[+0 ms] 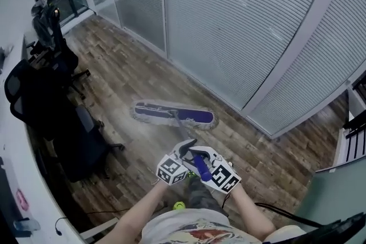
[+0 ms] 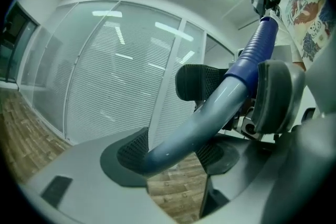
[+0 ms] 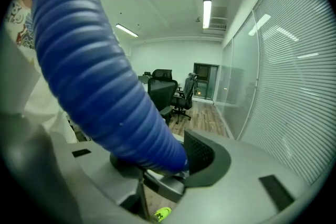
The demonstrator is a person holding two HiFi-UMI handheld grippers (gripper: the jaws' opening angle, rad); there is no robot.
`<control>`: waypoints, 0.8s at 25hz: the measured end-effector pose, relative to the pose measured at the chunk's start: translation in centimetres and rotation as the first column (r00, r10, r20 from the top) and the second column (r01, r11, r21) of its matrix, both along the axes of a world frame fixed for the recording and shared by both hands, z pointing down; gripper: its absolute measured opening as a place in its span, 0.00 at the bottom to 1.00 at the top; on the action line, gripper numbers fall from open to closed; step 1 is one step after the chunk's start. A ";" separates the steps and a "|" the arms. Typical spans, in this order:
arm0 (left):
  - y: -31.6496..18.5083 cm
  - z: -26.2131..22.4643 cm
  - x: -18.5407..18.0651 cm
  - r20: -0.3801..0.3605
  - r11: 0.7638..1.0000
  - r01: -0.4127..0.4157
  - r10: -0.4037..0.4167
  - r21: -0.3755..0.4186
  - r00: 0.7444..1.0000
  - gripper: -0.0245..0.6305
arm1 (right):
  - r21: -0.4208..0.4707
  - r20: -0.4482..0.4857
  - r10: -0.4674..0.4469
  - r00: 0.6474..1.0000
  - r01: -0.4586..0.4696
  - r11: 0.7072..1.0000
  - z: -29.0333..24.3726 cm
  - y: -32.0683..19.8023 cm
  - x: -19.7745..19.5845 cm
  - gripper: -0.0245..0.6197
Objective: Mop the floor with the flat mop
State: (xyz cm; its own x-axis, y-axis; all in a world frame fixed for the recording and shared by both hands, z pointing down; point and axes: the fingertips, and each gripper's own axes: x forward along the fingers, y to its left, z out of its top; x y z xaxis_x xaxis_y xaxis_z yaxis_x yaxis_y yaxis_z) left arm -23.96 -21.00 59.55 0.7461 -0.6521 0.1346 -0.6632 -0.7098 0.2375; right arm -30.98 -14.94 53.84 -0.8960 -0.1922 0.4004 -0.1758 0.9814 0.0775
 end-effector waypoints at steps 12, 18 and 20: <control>23.7 -3.7 2.3 -0.094 0.991 -0.123 0.117 -0.058 0.989 0.42 | -0.004 -0.066 0.050 0.997 -0.051 0.999 -3.8 22.6 0.8 0.29; 29.1 -5.8 2.3 -0.111 0.981 -0.180 0.171 -0.071 0.979 0.42 | -0.042 -0.072 0.064 0.995 -0.068 0.997 -6.0 27.4 0.4 0.29; 29.8 -5.5 2.5 -0.099 0.980 -0.188 0.180 -0.070 0.979 0.42 | -0.037 -0.061 0.079 0.995 -0.081 0.996 -5.8 28.0 0.6 0.29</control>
State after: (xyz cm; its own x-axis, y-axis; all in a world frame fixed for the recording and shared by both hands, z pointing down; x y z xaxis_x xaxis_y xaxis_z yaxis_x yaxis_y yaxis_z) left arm -21.42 8.83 54.03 0.8639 -0.4926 0.1049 -0.4956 -0.7943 0.3513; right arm -30.40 13.10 48.05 -0.8528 -0.2452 0.4611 -0.2502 0.9668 0.0514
